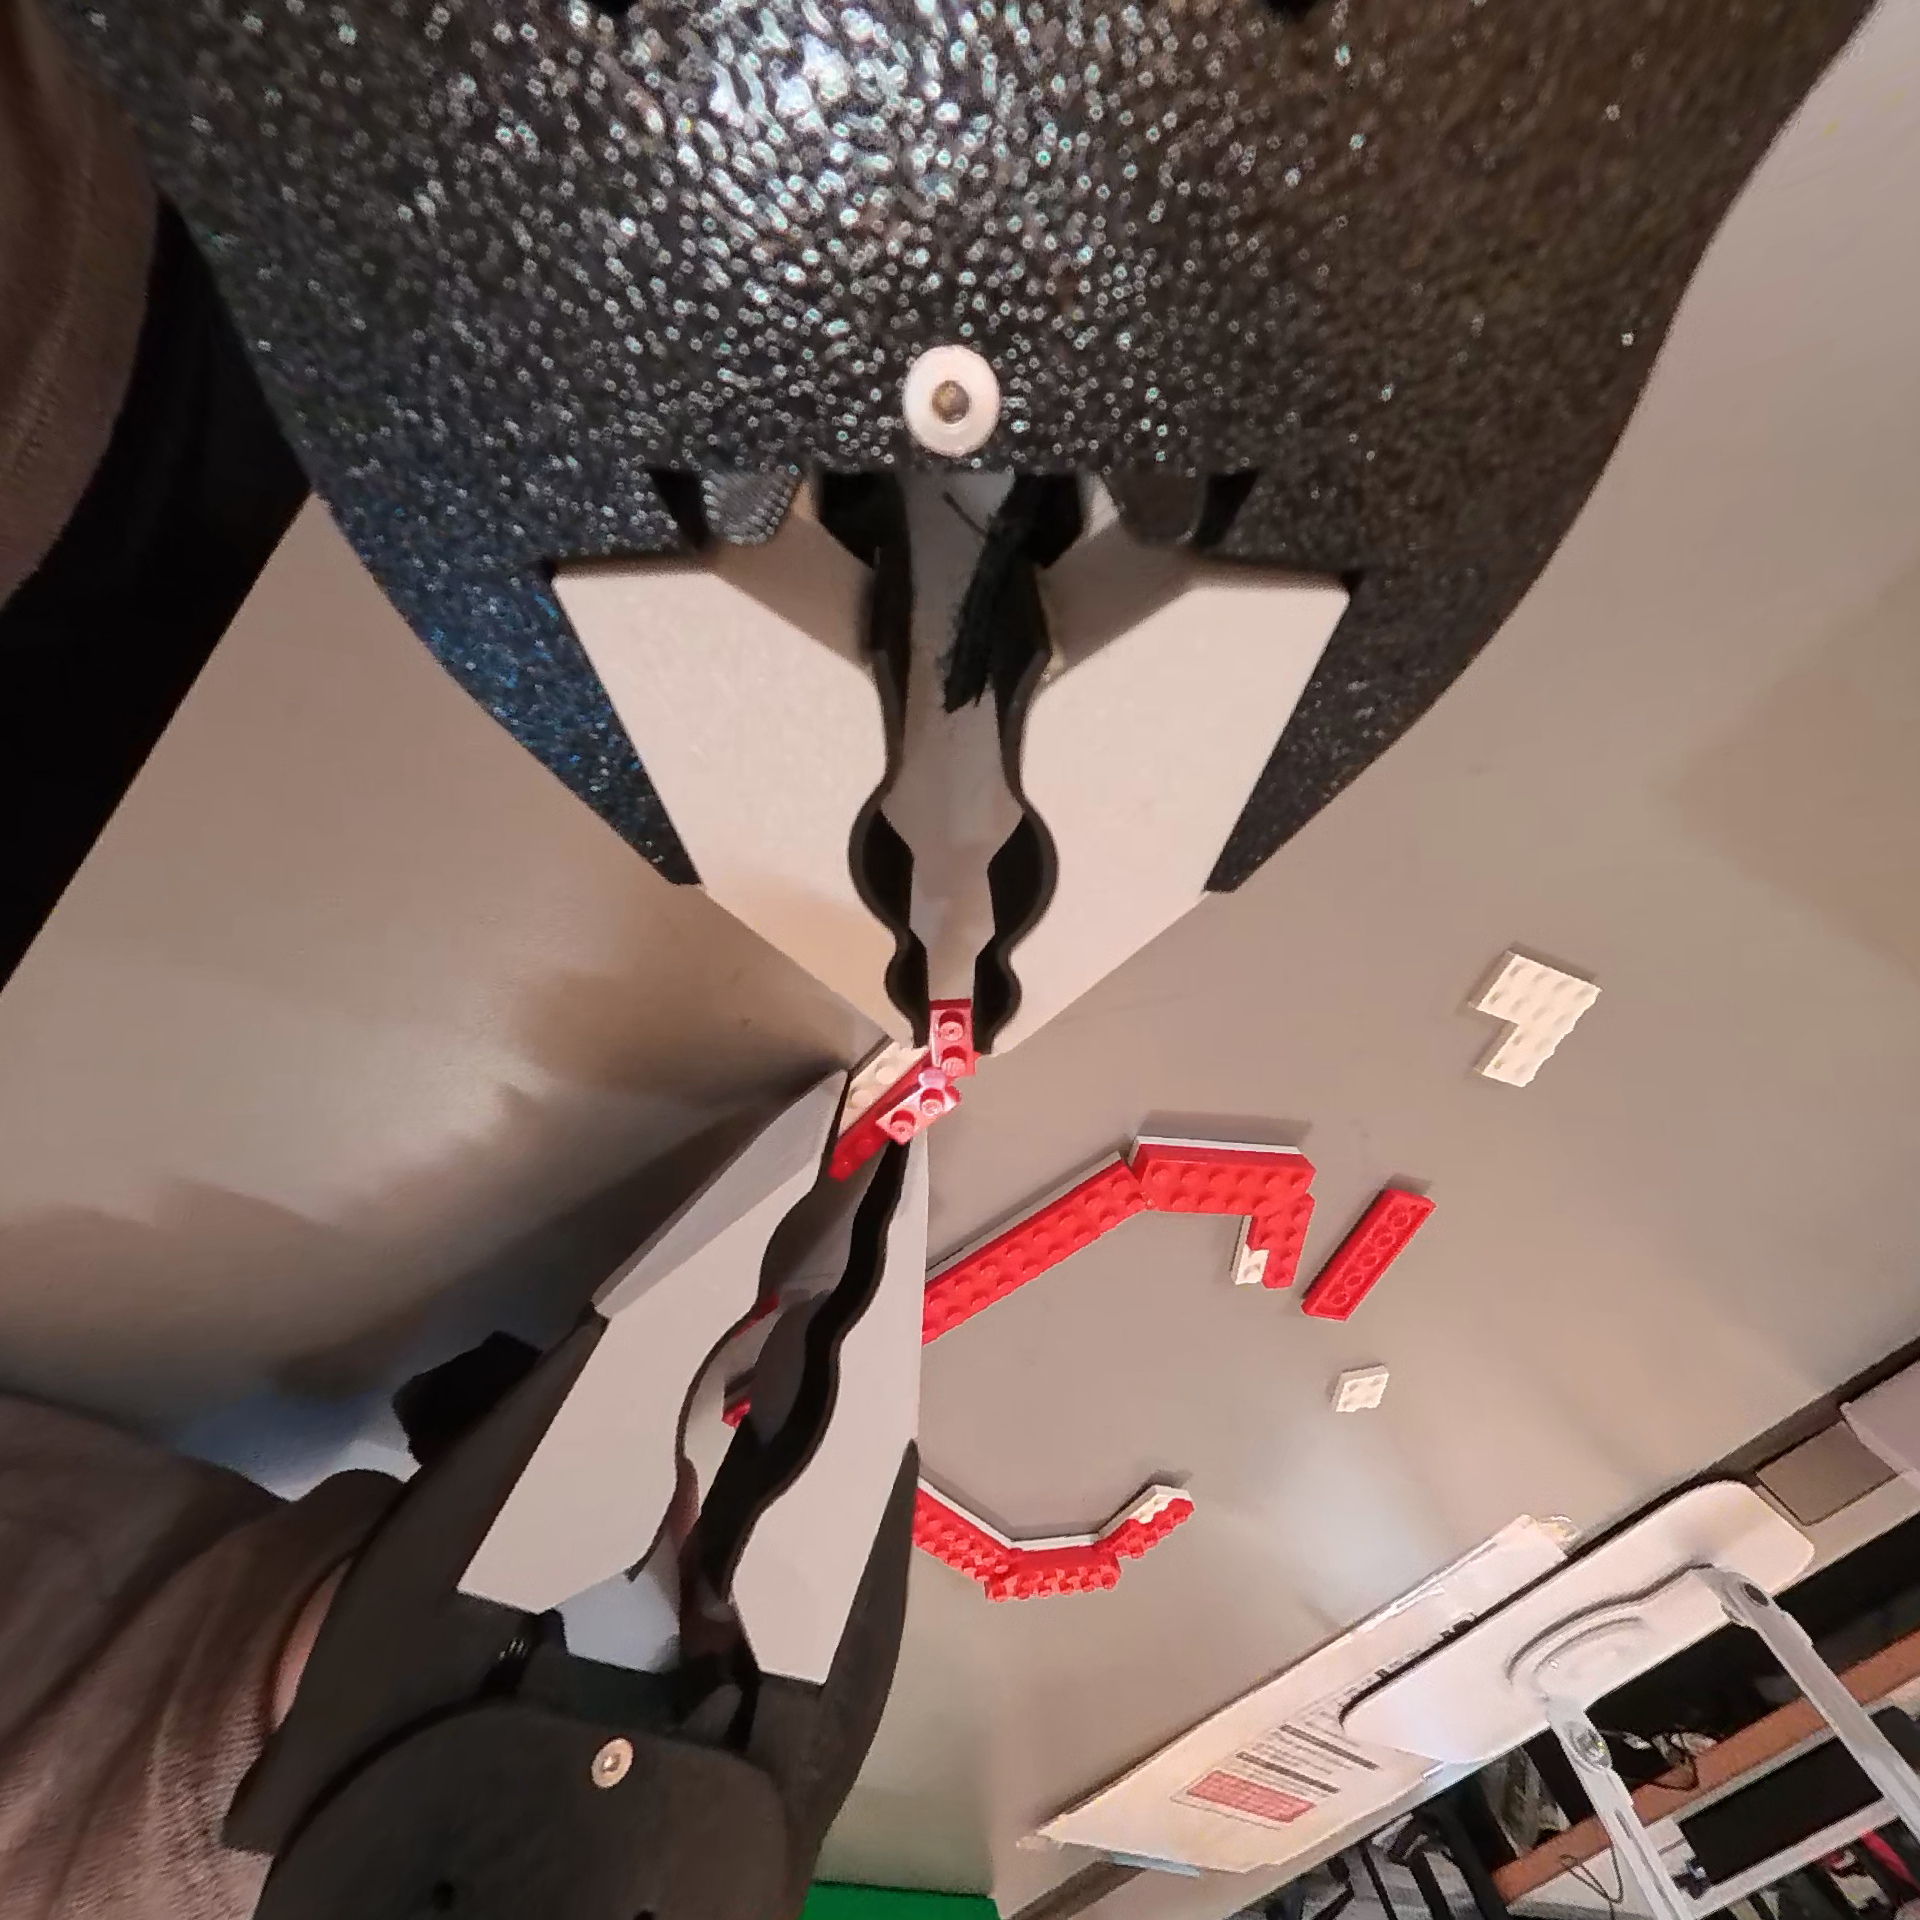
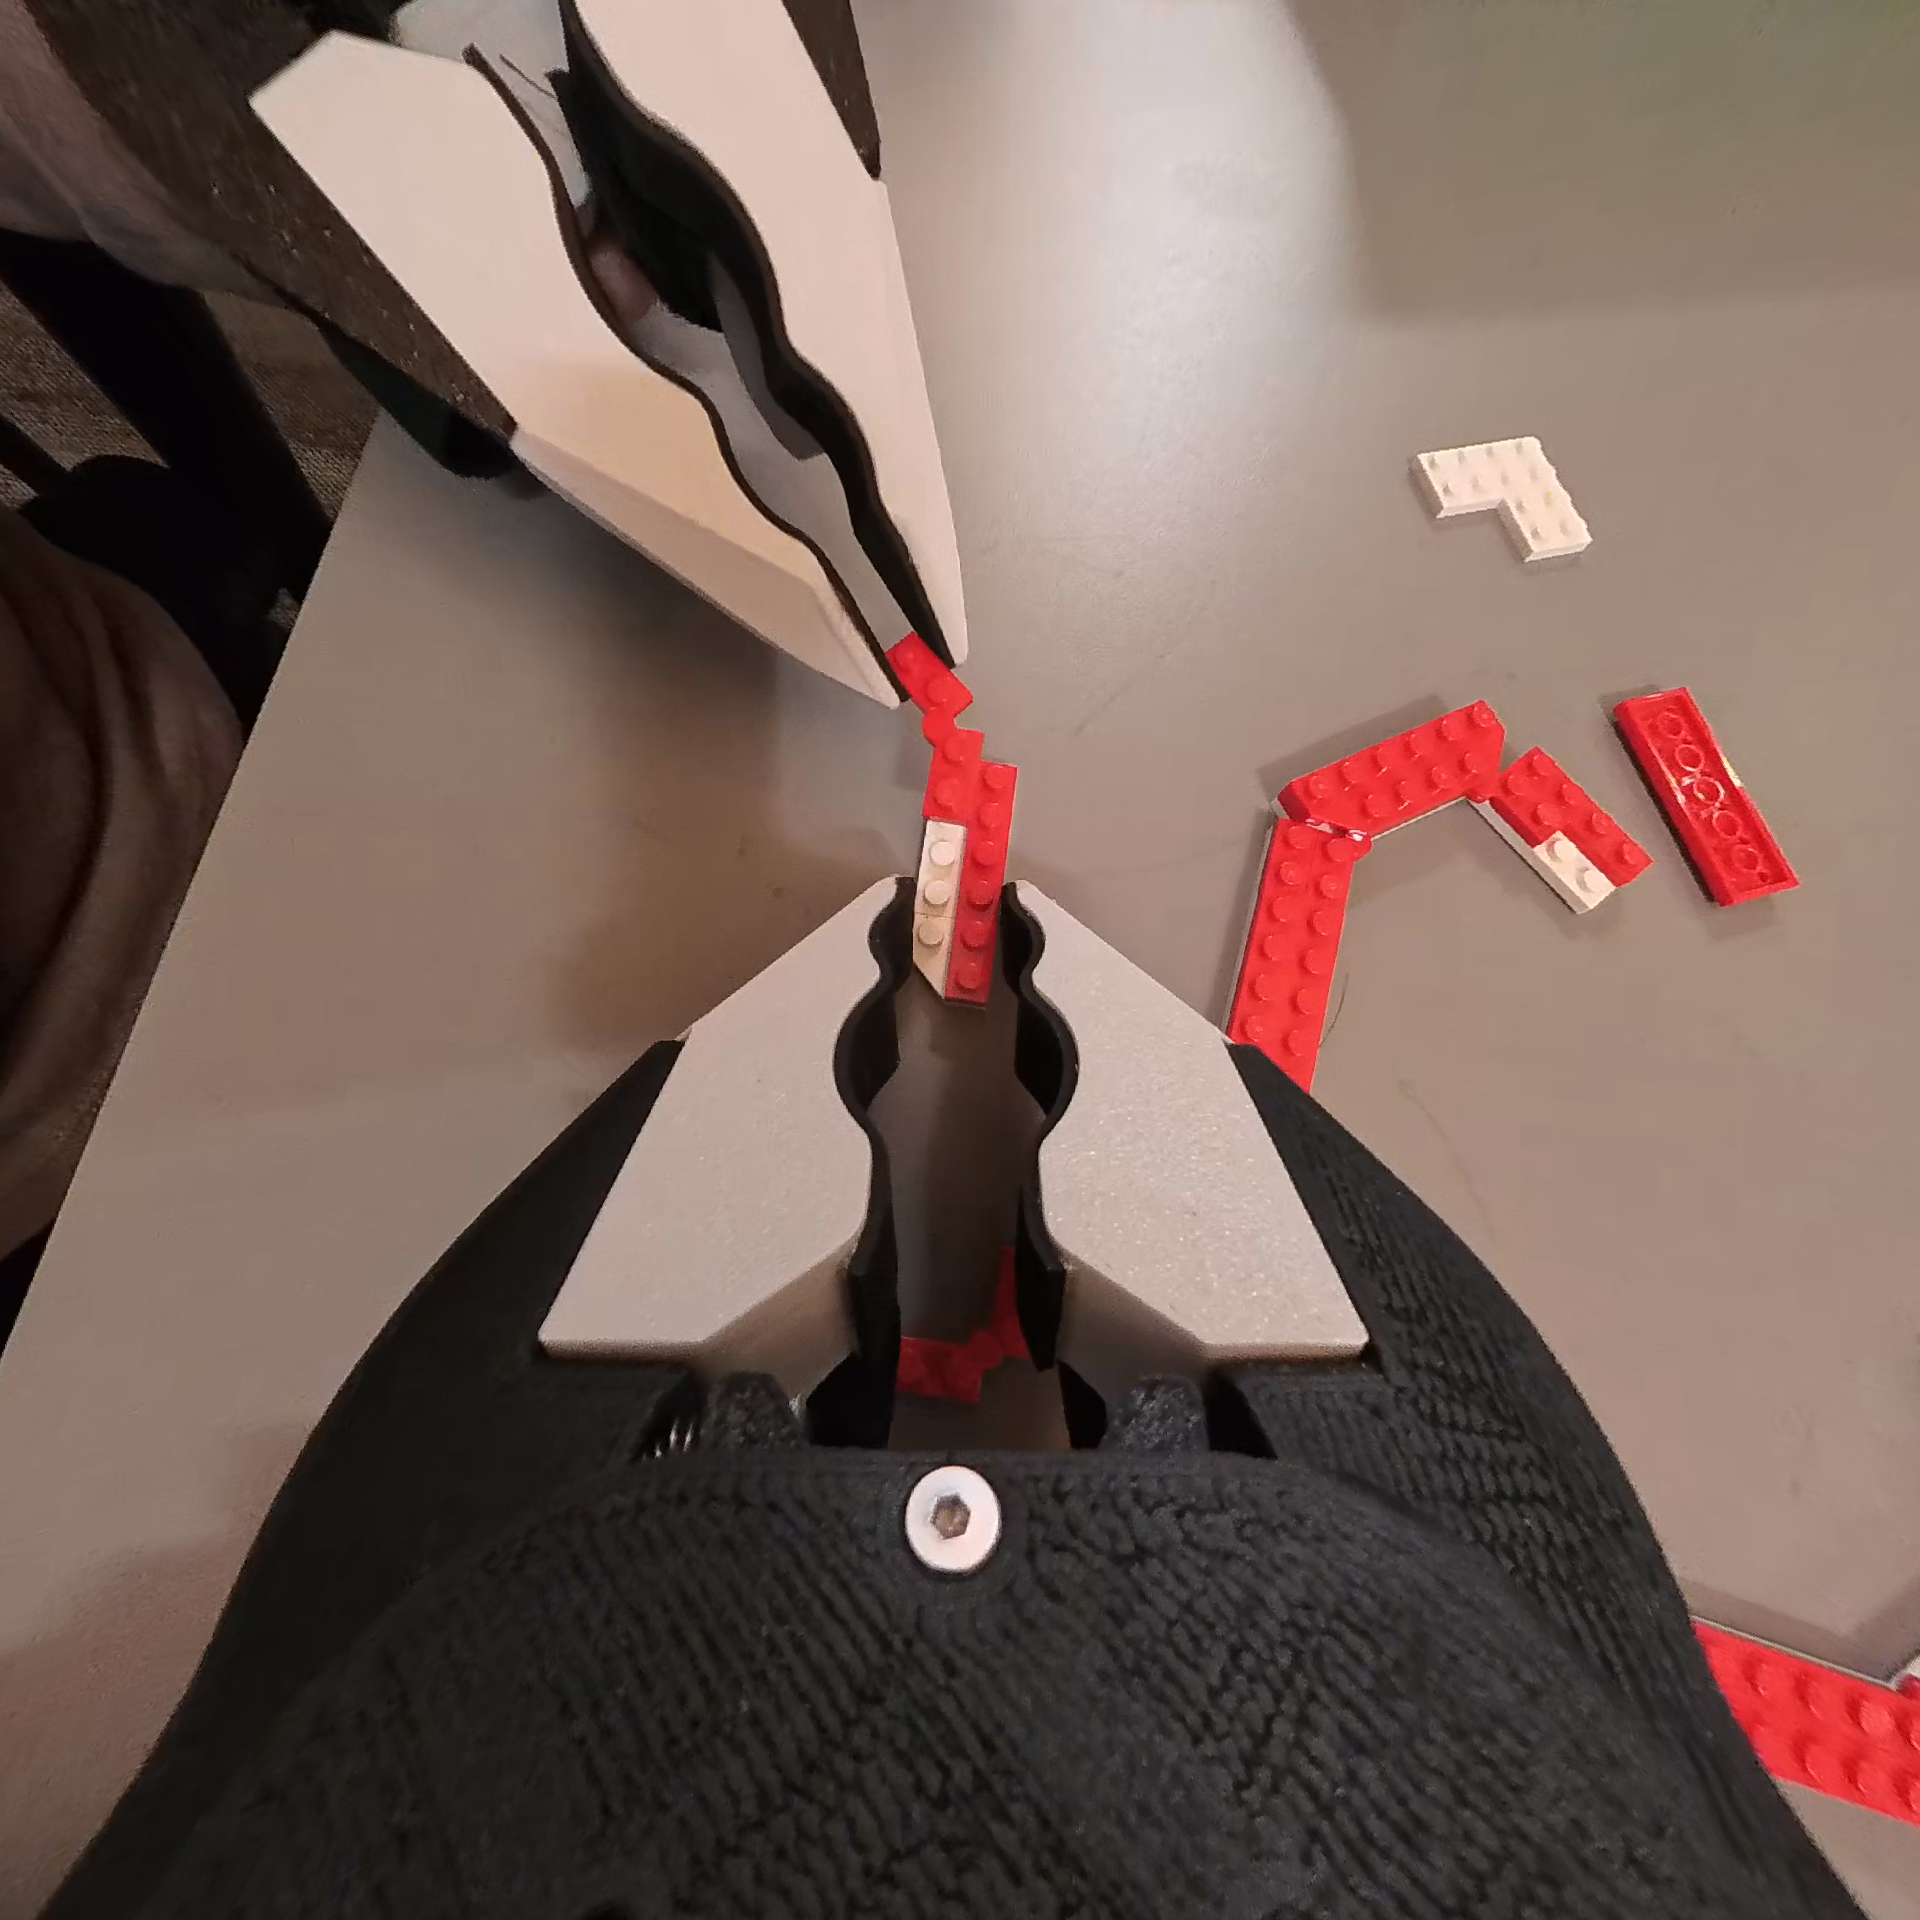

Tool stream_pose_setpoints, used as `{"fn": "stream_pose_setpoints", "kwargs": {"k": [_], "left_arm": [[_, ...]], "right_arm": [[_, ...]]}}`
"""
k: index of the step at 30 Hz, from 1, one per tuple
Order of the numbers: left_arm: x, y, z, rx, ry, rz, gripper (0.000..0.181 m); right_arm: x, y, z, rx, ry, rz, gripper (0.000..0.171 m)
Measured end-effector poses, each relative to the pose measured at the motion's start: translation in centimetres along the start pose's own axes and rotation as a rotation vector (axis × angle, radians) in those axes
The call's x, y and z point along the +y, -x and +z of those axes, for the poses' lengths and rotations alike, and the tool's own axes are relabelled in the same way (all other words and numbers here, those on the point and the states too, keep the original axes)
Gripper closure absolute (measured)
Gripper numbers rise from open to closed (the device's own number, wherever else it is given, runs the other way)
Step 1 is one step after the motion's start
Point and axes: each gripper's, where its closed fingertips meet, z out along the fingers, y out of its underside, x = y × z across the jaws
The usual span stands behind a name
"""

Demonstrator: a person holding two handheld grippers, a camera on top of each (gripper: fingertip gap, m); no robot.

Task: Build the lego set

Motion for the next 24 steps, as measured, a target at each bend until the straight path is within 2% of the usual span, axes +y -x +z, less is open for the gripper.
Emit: {"fn": "stream_pose_setpoints", "kwargs": {"k": [24], "left_arm": [[-0.06,-0.03,-0.06,0.014,-0.005,-0.014,0.175]], "right_arm": [[-0.11,-0.26,0.09,0.023,0.002,-0.012,0.156]]}}
